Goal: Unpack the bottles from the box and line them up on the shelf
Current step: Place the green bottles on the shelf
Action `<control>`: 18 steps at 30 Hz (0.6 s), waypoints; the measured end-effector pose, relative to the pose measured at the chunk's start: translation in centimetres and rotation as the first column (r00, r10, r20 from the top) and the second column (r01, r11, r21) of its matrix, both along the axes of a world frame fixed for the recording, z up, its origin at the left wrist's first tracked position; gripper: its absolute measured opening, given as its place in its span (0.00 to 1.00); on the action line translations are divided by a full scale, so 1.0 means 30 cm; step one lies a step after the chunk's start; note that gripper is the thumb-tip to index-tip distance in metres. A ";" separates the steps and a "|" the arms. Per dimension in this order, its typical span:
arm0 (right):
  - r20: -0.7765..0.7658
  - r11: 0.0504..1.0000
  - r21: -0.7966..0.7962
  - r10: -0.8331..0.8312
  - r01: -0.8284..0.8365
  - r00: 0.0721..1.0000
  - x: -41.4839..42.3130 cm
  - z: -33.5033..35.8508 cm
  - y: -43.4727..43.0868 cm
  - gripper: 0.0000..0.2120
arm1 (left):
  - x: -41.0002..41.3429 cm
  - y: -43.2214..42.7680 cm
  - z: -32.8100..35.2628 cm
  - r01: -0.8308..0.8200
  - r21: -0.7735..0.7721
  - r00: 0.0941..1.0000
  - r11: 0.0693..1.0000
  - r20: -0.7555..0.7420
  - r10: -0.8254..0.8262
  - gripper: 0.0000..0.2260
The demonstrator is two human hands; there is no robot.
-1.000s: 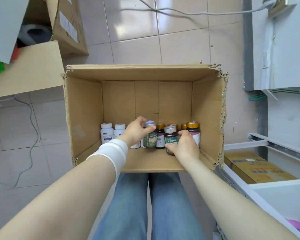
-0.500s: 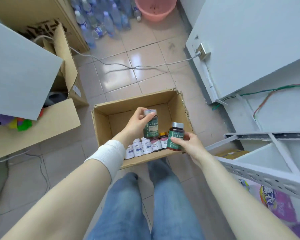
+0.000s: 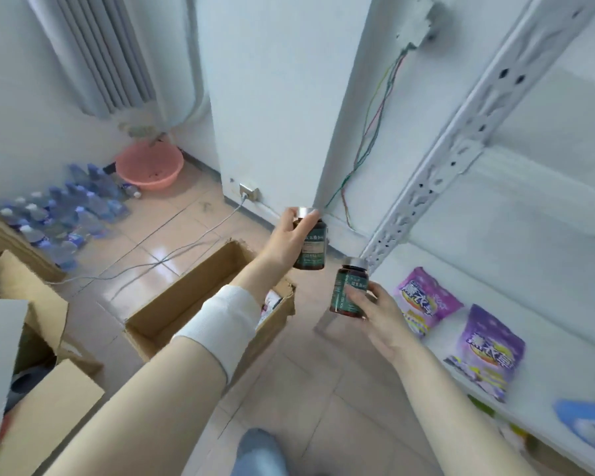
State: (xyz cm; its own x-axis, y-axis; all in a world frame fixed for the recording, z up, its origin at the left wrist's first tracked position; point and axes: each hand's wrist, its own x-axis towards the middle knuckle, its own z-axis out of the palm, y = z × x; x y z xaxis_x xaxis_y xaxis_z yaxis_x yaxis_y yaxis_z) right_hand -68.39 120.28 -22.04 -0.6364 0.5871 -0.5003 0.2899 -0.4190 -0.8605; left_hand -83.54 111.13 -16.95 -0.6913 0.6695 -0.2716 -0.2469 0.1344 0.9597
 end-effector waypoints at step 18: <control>-0.251 0.794 0.343 -0.438 0.502 0.863 1.616 0.599 0.496 0.07 | 1.516 0.771 0.610 0.629 0.299 0.778 0.718 -0.238 -0.582 0.10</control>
